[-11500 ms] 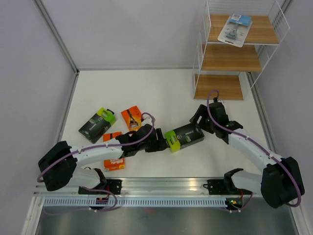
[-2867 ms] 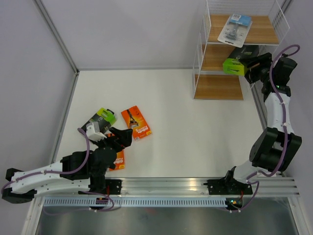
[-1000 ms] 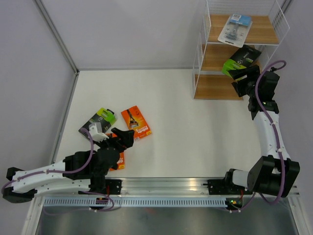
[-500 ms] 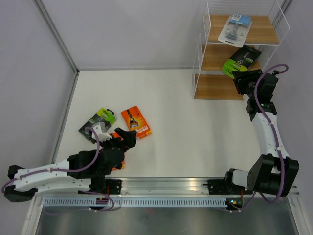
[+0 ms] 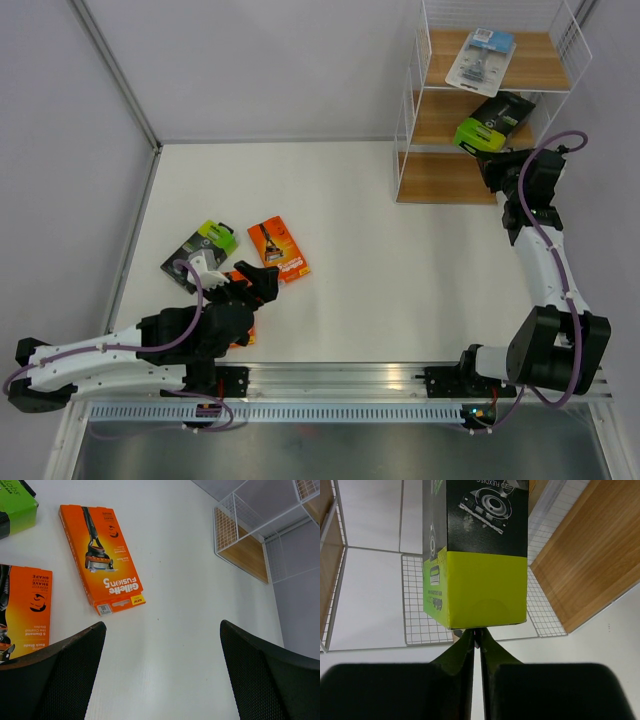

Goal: Place and organize the shaving razors onto the shelf

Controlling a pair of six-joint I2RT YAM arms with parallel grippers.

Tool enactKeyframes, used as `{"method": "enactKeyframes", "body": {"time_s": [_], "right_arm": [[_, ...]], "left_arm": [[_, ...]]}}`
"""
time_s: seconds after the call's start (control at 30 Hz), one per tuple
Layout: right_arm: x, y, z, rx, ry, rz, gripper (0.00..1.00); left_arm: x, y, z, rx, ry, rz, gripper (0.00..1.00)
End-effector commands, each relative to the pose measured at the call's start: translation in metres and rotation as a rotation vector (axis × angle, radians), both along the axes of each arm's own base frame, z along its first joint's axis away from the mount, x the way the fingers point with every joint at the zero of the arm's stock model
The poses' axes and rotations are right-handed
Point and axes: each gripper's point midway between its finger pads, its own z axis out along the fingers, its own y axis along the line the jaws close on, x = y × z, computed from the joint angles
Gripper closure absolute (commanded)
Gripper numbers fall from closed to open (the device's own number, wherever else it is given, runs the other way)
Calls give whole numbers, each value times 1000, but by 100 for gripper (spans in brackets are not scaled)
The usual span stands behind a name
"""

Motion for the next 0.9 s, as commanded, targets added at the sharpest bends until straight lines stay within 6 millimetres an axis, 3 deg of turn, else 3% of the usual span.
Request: {"method": "enactKeyframes", "body": {"time_s": [0.0, 0.23, 0.57, 0.87], "right_arm": [[5, -8, 14, -42, -31, -32, 90], [-6, -28, 28, -193, 31, -75, 93], [-15, -75, 2, -244, 115, -56, 92], [-5, -95, 8, -288, 108, -36, 91]], "left_arm": [[2, 2, 15, -37, -16, 16, 1], [2, 0, 15, -38, -14, 18, 0], [3, 0, 17, -27, -17, 21, 0], [3, -3, 13, -33, -6, 23, 0]]}}
